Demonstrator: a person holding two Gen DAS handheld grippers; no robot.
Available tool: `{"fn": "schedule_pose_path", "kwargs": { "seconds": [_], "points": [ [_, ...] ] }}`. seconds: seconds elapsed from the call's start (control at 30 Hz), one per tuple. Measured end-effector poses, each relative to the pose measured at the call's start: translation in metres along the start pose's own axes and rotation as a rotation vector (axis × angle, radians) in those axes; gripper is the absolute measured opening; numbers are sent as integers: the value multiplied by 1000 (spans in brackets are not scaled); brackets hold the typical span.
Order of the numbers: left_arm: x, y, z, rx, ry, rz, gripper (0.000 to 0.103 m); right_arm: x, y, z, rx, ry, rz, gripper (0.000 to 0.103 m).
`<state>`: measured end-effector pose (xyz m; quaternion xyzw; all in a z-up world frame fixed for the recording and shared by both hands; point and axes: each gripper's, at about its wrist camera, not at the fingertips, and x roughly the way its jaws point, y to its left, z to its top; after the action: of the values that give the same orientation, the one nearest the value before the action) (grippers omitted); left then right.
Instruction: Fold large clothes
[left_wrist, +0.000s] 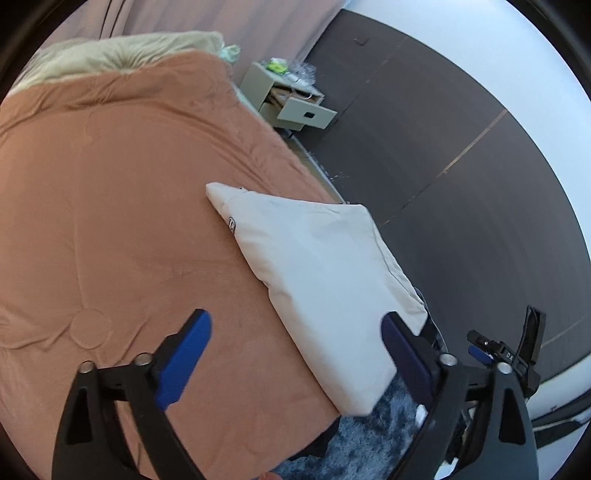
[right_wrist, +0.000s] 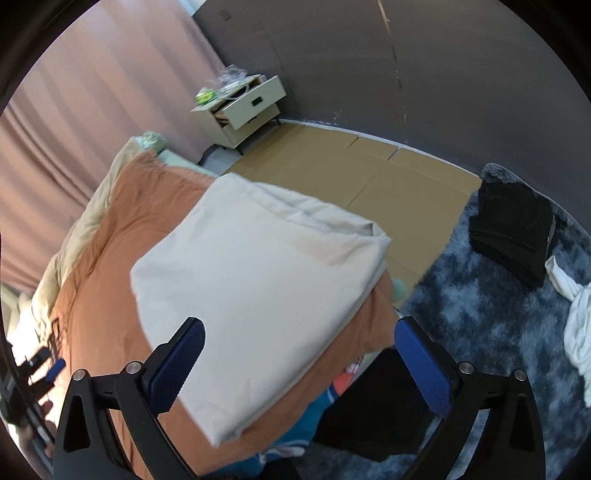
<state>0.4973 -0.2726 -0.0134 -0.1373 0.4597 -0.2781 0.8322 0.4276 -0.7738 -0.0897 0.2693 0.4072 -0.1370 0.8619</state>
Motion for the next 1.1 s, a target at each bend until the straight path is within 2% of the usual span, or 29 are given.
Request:
{"fn": "schedule_pose_path", "kwargs": {
  "seconds": [0.33,0.53,0.83,1.1],
  "points": [
    [-86,-3,-40,44,-77,-5,100,-81,34,-47,-76,-120,13,103],
    [-159,-2,-71,67,-165,19,100,-118,50,-78,-108,-161,44,103],
    [-265,-2,-133,50,-314,72,102,-171,78,-133,-207,-220,83,103],
    [-319,-7,-183,77,-387,140,102,-216,93,-179,-273,-270,116,103]
  ]
}}
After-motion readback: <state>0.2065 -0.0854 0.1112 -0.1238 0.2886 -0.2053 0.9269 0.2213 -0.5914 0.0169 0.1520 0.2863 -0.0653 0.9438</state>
